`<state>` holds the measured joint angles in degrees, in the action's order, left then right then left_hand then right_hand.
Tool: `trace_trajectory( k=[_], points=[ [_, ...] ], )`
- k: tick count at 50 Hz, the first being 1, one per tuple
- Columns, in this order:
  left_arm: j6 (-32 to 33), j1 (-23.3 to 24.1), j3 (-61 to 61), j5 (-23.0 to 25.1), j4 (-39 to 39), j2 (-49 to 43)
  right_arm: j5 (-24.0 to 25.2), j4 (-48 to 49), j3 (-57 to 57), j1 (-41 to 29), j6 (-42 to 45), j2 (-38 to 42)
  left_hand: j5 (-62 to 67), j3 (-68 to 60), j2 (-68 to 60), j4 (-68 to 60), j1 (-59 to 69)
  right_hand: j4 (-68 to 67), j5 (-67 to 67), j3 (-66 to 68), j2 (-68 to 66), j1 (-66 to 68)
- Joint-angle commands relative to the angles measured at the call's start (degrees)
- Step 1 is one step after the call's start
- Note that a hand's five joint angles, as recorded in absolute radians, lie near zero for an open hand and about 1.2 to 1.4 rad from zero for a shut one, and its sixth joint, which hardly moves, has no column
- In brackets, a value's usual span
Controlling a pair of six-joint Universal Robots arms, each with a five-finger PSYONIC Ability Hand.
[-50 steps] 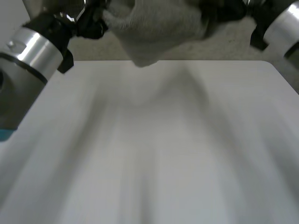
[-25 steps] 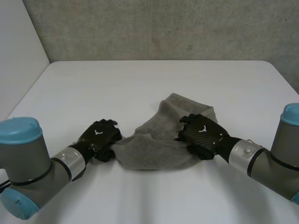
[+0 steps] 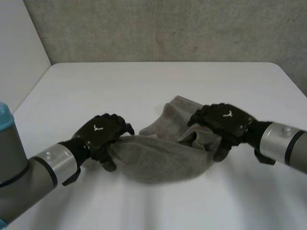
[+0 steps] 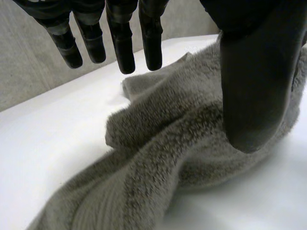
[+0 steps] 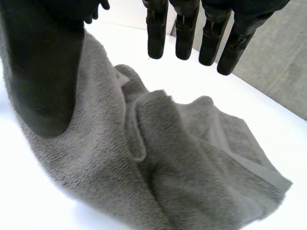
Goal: Fold the towel.
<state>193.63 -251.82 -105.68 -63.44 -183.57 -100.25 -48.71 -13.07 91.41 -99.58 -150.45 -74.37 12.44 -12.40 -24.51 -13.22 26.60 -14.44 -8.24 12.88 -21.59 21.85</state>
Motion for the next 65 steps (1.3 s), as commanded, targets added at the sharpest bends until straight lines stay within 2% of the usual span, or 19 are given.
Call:
trace_trajectory(
  k=[1,3,7,10,17,22,26,37,45,49,54,56,58,59,61,65],
  points=[
    [-0.4,-0.1,8.1,0.7,2.6,-1.3,-0.2,-4.0,-9.5,0.2,0.2,1.9,-0.6,2.4,2.7,3.2,-4.8,4.4,0.1,-2.9,3.4,-3.7],
    [-0.4,0.4,10.4,0.6,3.5,-2.4,-0.7,-4.4,-14.0,-0.2,0.3,6.2,-0.4,2.4,2.5,3.2,-4.6,4.4,-0.4,-2.9,2.9,-3.2],
    [-0.6,1.8,17.6,0.5,6.9,-7.7,-1.6,-6.7,-18.1,-1.5,1.1,9.9,0.4,2.4,1.7,3.2,-3.8,4.4,-1.4,-2.9,1.9,-2.2],
    [-0.4,3.8,22.9,0.2,10.8,-11.5,-4.3,-10.8,-21.1,-4.1,3.1,12.6,1.1,2.4,1.0,3.2,-3.1,4.4,-3.6,-2.9,-0.3,0.0],
    [0.3,4.0,33.2,0.7,19.3,-19.9,-16.9,-12.9,-22.2,-12.7,6.2,15.0,1.4,2.4,0.7,3.2,-2.8,4.4,-4.8,-2.9,-1.4,1.2],
    [4.0,3.9,37.2,0.7,24.0,-23.8,-19.9,-8.4,-18.5,-15.0,2.9,15.0,2.6,2.4,-0.5,3.2,-1.6,4.4,-5.0,-2.9,-1.6,1.3],
    [8.6,4.0,36.7,0.1,25.6,-25.3,-20.2,-5.2,-15.6,-15.3,1.2,14.2,2.6,2.4,-0.5,3.2,-1.6,4.4,-5.1,-2.9,-1.8,1.5],
    [10.1,3.9,30.2,-0.2,26.2,-24.2,-20.5,-1.7,-12.5,-15.0,2.3,13.4,2.7,2.4,-0.7,3.2,-1.4,4.4,-11.2,-2.9,-7.8,7.6],
    [10.1,2.4,24.5,-0.2,27.4,-20.0,-22.7,-2.0,-12.2,-14.3,10.2,13.8,3.3,2.4,-1.2,3.2,-0.9,4.4,-15.7,-2.9,-12.4,12.1],
    [10.1,2.0,22.2,-0.2,27.5,-18.4,-23.6,-2.0,-11.1,-14.2,14.3,13.7,3.4,2.4,-1.3,3.2,-0.7,4.4,-23.9,-2.9,-20.6,20.3],
    [10.1,1.8,19.5,-0.1,27.5,-16.4,-23.5,-2.0,-9.4,-14.1,15.1,13.7,8.0,2.4,-5.9,3.2,3.8,4.4,-26.3,-2.9,-23.0,22.7],
    [10.1,1.5,18.6,-0.2,27.5,-15.7,-23.5,-2.0,-8.8,-14.1,15.2,13.6,13.2,2.4,-11.1,3.2,9.0,4.4,-26.3,-2.9,-23.0,22.7],
    [10.1,0.2,17.2,-0.2,27.5,-14.3,-23.4,-1.8,-8.0,-14.1,15.4,13.5,24.1,2.4,-22.0,3.2,19.9,4.4,-28.7,-2.9,-25.3,25.0],
    [10.1,0.2,17.2,-0.2,27.5,-14.3,-23.4,-1.8,-8.0,-14.1,15.4,13.5,24.1,2.4,-22.0,3.2,20.0,4.4,-28.7,-2.9,-25.3,25.1],
    [10.1,-0.7,16.0,-0.2,27.6,-13.0,-23.0,-1.8,-7.6,-12.5,15.5,12.7,27.5,2.4,-25.4,3.2,23.3,4.4,-37.9,-2.9,-34.5,34.3],
    [10.1,-1.1,14.9,-0.1,27.6,-12.0,-22.7,-1.8,-6.9,-10.2,15.6,10.3,31.3,2.4,-29.2,3.2,27.2,4.4,-43.3,-2.9,-40.0,39.7]
  ],
)
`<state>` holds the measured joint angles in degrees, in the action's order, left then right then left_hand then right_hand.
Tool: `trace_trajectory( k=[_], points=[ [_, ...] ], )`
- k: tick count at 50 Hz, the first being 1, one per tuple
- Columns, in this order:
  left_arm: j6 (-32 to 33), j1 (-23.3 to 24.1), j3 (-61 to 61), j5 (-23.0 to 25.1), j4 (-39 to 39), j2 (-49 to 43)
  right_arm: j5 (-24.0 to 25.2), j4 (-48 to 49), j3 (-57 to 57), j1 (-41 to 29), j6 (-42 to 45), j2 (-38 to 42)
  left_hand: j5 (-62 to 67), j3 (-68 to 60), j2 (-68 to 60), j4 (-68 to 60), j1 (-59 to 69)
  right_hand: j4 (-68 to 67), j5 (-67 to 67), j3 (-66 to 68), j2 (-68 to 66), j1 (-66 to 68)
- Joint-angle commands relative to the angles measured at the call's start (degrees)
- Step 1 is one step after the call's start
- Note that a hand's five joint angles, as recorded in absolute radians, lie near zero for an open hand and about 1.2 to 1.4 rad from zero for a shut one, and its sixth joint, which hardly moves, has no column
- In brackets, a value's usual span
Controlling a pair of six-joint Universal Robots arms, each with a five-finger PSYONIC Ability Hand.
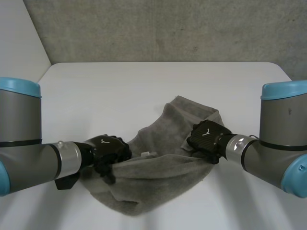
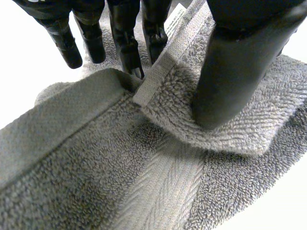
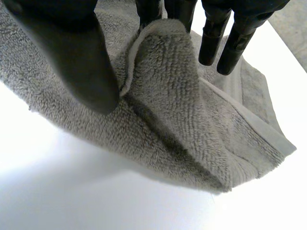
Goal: Fold the towel.
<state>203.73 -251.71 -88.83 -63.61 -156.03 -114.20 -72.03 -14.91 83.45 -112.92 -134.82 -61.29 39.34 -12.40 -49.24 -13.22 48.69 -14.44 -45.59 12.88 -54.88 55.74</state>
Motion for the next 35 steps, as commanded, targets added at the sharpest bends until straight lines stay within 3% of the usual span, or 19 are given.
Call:
trace_trajectory(
  k=[1,4,11,14,16,19,35],
  points=[
    [0.0,-1.4,-2.5,0.1,0.0,2.5,0.7,0.1,1.4,3.8,0.1,-4.1,7.6,2.4,-7.7,3.2,8.3,4.4,-10.8,-2.9,-11.5,10.6],
    [0.0,-1.9,-3.5,0.1,0.0,3.2,1.4,0.1,2.4,4.6,0.2,-5.9,10.3,2.4,-10.4,3.2,11.0,4.4,-17.6,-2.9,-18.3,17.4],
    [0.0,-3.2,-6.7,0.4,-0.1,4.2,3.9,0.5,5.8,7.2,2.6,-8.9,8.3,2.4,-8.4,3.2,9.0,4.4,-17.1,-2.9,-17.8,16.9],
    [0.0,-4.4,-8.2,0.6,-0.9,4.2,4.0,1.2,7.7,9.1,4.6,-9.0,4.8,2.4,-4.9,3.2,5.4,4.4,-8.7,-2.9,-9.4,8.5],
    [0.0,-4.8,-8.6,0.7,-1.1,4.2,4.6,2.7,9.0,9.8,5.4,-8.8,3.9,2.4,-4.0,3.2,4.6,4.4,7.9,-2.9,7.2,-8.1],
    [0.0,-5.4,-9.0,0.7,-1.9,4.2,4.9,5.0,10.0,9.9,5.4,-8.8,-4.8,2.4,4.7,3.2,-4.1,4.4,12.0,-2.9,11.3,-12.2],
    [-0.3,-6.1,-11.5,0.9,-3.1,7.9,6.5,13.0,14.3,11.1,4.0,-8.9,-3.3,2.4,3.2,3.2,-2.6,4.4,6.9,-2.9,6.1,-7.0]
  ],
)
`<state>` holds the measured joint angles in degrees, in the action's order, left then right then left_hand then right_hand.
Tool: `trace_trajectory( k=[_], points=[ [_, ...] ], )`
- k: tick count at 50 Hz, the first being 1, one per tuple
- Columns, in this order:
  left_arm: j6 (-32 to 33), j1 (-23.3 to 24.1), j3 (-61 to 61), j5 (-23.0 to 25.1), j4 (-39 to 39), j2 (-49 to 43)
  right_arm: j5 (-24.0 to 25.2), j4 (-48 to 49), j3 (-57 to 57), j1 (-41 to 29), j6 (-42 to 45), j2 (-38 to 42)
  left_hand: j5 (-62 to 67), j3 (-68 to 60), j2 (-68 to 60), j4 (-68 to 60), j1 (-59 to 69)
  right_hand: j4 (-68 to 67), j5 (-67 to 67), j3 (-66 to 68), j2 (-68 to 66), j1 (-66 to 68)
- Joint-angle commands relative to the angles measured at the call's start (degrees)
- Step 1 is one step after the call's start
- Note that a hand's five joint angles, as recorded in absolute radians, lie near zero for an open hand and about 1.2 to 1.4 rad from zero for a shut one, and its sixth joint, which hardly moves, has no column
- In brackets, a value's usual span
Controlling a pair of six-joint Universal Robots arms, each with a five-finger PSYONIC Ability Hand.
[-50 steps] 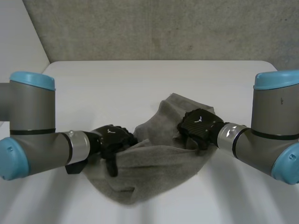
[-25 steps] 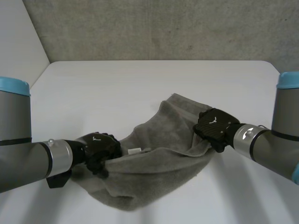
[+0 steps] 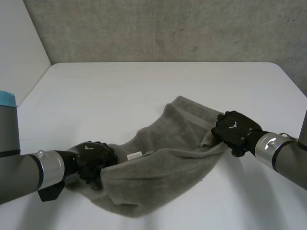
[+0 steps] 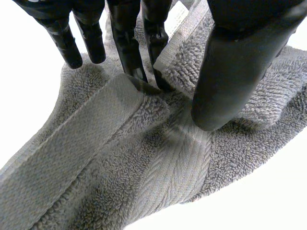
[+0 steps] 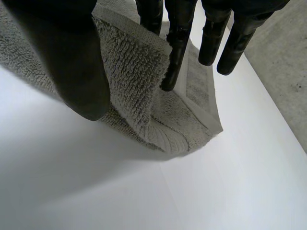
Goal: Fold the towel.
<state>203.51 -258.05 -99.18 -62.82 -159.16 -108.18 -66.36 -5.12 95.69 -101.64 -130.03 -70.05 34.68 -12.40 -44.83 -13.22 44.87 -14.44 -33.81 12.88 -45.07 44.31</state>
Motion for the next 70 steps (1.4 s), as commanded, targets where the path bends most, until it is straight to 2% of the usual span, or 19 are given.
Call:
trace_trajectory(
  k=[1,3,4,5,6,7,9,18,25,27,29,31,34,38,43,47,54,61,70],
  points=[
    [-0.1,0.4,-1.4,0.1,0.0,2.2,0.8,3.2,2.0,-0.1,-0.8,-0.2,2.2,2.4,-2.0,3.2,2.0,4.4,-5.0,-2.9,-3.7,4.5],
    [-0.1,0.7,-1.6,0.1,0.0,2.4,0.9,4.8,2.9,-0.2,-1.7,-0.2,3.2,2.4,-3.1,3.2,3.0,4.4,-12.2,-2.9,-10.9,11.7],
    [-0.1,0.9,-1.7,0.0,0.1,2.5,0.9,4.8,2.9,-0.2,-1.7,-0.2,9.5,2.4,-9.4,3.2,9.4,4.4,-12.2,-2.9,-10.9,11.7],
    [-0.1,0.9,-1.7,0.0,0.1,2.5,1.0,5.1,3.1,-0.4,-1.9,-0.2,9.6,2.4,-9.5,3.2,9.4,4.4,-22.5,-2.9,-21.3,22.0],
    [-0.1,1.0,-1.7,0.0,0.1,2.5,1.0,5.1,2.9,-0.5,-1.9,-0.1,21.1,2.4,-20.9,3.2,20.9,4.4,-32.8,-2.9,-31.5,32.3],
    [0.0,0.9,-1.6,0.0,0.1,2.5,1.0,5.1,2.9,-0.5,-1.9,-0.1,29.5,2.4,-29.4,3.2,29.4,4.4,-32.9,-2.9,-31.6,32.4],
    [0.0,0.8,-1.2,-0.1,0.0,2.4,0.9,4.7,1.7,-0.7,-1.5,0.0,35.3,2.4,-35.1,3.2,35.1,4.4,-36.2,-2.9,-34.9,35.7],
    [0.0,0.3,12.8,-0.8,-3.7,-2.0,0.4,4.0,-12.5,-1.2,-3.3,1.1,35.3,2.4,-35.2,3.2,35.1,4.4,-36.2,-2.9,-34.9,35.7],
    [-2.9,1.3,30.9,-2.7,-8.0,-7.5,-2.0,-0.9,-45.0,-3.8,-9.0,11.9,35.3,2.4,-35.2,3.2,35.1,4.4,-36.2,-2.9,-34.9,35.7],
    [-5.0,1.8,35.2,-3.8,-10.0,-8.0,-3.5,-1.5,-51.8,-4.1,-10.2,13.1,35.3,2.4,-35.2,3.2,35.1,4.4,-36.2,-2.9,-34.9,35.7],
    [-10.7,2.6,41.1,-5.7,-16.0,-7.6,-5.3,-1.5,-57.5,-4.4,-12.0,13.5,35.3,2.4,-35.2,3.2,35.1,4.4,-36.2,-2.9,-34.9,35.7],
    [-14.3,2.6,42.6,-6.3,-19.8,-7.0,-6.6,-1.4,-65.3,-4.6,-17.8,13.2,35.3,2.4,-35.2,3.2,35.1,4.4,-36.2,-2.9,-34.9,35.7],
    [-21.5,2.5,42.8,-6.8,-28.3,-2.9,-6.6,-1.1,-66.5,-4.4,-21.3,12.6,35.3,2.4,-35.2,3.2,35.1,4.4,-36.2,-2.9,-34.9,35.7],
    [-26.7,1.3,40.9,-6.5,-34.9,4.0,-3.8,0.6,-61.7,-3.9,-28.9,7.0,35.3,2.4,-35.2,3.2,35.1,4.4,-36.2,-2.9,-34.9,35.7],
    [-28.5,-4.3,31.6,-6.1,-43.9,11.0,1.1,3.7,-47.1,-2.4,-29.2,0.5,35.3,2.4,-35.2,3.2,35.1,4.4,-36.2,-2.9,-34.9,35.7],
    [-28.4,-5.4,24.8,-4.3,-44.4,12.8,4.1,7.2,-32.2,-0.5,-26.9,-5.2,35.3,2.4,-35.2,3.2,35.1,4.4,-36.2,-2.9,-34.9,35.7],
    [-28.1,-5.4,7.2,1.1,-44.9,13.8,6.8,8.0,-13.5,1.5,-21.6,-7.8,35.3,2.4,-35.2,3.2,35.1,4.4,-36.2,-2.9,-34.9,35.7],
    [-19.8,-4.8,-5.7,2.7,-44.7,8.4,9.0,8.7,4.2,2.3,-10.6,-7.4,35.3,2.4,-35.2,3.2,35.1,4.4,-36.2,-2.9,-34.9,35.7],
    [-11.4,-3.0,-6.6,2.3,-39.2,4.1,8.9,9.2,8.6,2.3,-10.2,-7.2,35.3,2.4,-35.2,3.2,35.1,4.4,-36.2,-2.9,-34.9,35.7]
  ],
)
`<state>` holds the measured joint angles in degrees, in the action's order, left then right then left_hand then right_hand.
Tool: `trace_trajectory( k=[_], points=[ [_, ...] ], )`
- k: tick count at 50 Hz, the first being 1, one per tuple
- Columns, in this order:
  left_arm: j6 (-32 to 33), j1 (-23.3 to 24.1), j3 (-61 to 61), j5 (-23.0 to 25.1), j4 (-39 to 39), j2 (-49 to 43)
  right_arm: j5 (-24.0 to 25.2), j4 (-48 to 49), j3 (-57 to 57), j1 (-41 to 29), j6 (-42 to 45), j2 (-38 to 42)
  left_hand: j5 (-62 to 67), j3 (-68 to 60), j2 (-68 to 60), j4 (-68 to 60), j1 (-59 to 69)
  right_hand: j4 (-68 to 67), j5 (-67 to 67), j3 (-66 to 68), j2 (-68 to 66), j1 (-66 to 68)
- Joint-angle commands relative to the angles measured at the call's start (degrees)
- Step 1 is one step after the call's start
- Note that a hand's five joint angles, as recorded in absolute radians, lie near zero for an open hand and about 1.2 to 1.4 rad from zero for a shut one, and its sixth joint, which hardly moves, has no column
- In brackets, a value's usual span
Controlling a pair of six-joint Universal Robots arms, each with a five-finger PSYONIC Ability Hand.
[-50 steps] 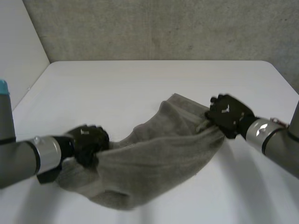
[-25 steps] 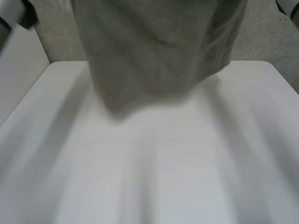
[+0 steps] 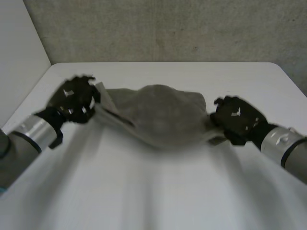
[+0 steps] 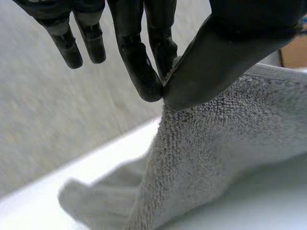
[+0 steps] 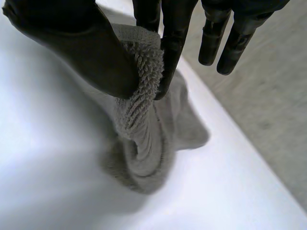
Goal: Fold the towel.
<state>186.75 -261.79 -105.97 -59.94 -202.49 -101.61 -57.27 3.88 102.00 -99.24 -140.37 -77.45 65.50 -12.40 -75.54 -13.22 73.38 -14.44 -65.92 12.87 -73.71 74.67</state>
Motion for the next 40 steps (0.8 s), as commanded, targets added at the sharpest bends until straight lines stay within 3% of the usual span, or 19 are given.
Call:
trace_trajectory(
  k=[1,22,26,30,32,33,34,35,36,40],
  points=[
    [5.4,0.8,0.1,-0.6,4.1,-2.5,-0.3,0.3,2.7,-0.1,0.2,0.2,4.5,2.4,-4.5,3.2,6.6,4.4,-4.1,-2.9,-6.3,5.3],
    [5.8,-0.2,-7.1,-0.1,12.4,-0.5,-1.2,-0.4,3.8,-0.2,0.4,0.2,4.5,2.4,-4.5,3.2,6.6,4.4,-3.6,-2.9,-5.8,4.9],
    [6.0,-0.1,-7.4,-0.1,16.2,-0.2,-1.9,-0.7,3.8,-0.2,0.4,0.4,3.7,2.4,-3.6,3.2,5.8,4.4,5.8,-2.9,3.5,-4.5],
    [7.2,-0.2,-7.4,-0.1,20.5,0.7,-2.2,-0.8,3.8,-0.2,0.5,0.5,-4.4,2.4,4.4,3.2,-2.3,4.4,13.8,-2.9,11.6,-12.6],
    [9.2,-0.6,-7.1,-0.1,24.0,2.7,-2.3,-0.7,3.9,-0.2,0.4,0.5,-20.4,2.4,20.5,3.2,-18.3,4.4,19.1,-2.9,16.9,-17.8],
    [9.2,-0.6,-7.1,-0.1,24.0,2.7,-2.3,-0.8,3.9,-0.2,0.4,0.5,-20.5,2.4,20.6,3.2,-18.4,4.4,27.1,-2.9,24.9,-25.8],
    [9.9,-0.7,-6.7,-0.1,24.8,3.9,-2.3,-0.8,3.9,-0.2,0.4,0.5,-33.0,2.4,33.1,3.2,-30.9,4.4,27.1,-2.9,24.9,-25.9],
    [9.9,-0.7,-6.7,-0.1,24.8,4.0,-2.3,-0.8,3.9,-0.2,0.4,0.5,-33.2,2.4,33.2,3.2,-31.0,4.4,36.8,-2.9,34.6,-35.6],
    [10.4,-0.7,-5.9,-0.1,25.2,5.4,-2.3,-0.8,4.0,-0.2,0.3,0.5,-41.2,2.4,41.2,3.2,-39.0,4.4,42.7,-2.9,40.5,-41.5],
    [10.2,-0.5,-3.8,-0.1,25.3,7.1,-2.3,-0.7,4.4,-0.3,0.1,0.3,-41.1,2.4,41.1,3.2,-38.9,4.4,45.8,-2.9,43.6,-44.6]
  ],
)
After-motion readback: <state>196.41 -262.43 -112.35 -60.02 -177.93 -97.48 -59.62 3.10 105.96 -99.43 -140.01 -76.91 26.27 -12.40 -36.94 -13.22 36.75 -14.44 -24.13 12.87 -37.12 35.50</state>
